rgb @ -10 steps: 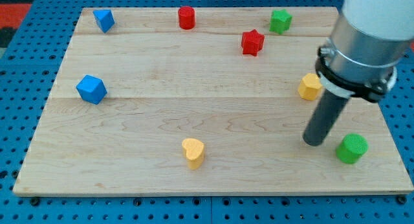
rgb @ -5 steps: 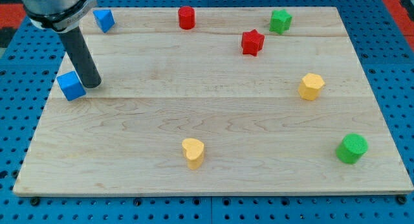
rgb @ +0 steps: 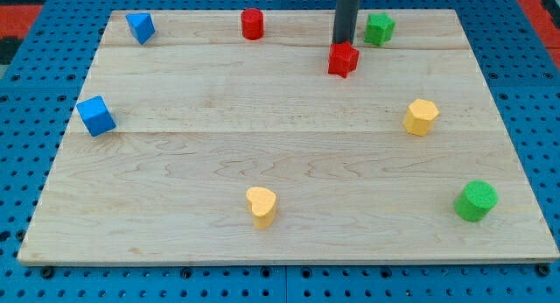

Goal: Move the red star to the bottom left corner of the board

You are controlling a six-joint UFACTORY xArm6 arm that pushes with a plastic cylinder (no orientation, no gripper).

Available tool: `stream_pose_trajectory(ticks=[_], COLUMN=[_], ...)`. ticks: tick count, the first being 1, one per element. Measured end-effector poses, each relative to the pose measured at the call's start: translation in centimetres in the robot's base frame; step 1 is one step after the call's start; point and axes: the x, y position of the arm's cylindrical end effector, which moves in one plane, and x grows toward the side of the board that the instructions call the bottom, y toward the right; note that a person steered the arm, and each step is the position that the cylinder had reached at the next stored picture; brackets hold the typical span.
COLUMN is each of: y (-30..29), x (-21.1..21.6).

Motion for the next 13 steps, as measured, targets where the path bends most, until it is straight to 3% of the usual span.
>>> stream_pose_trajectory(ticks=[2, 3, 4, 5, 8, 10, 12, 13], y=[-6.3, -5.6, 0.0, 2.2, -21.5, -27.1, -23.1, -18.3], x=[7.5, 3.2, 2.7, 5.7, 8.8, 17.5, 13.7, 12.6])
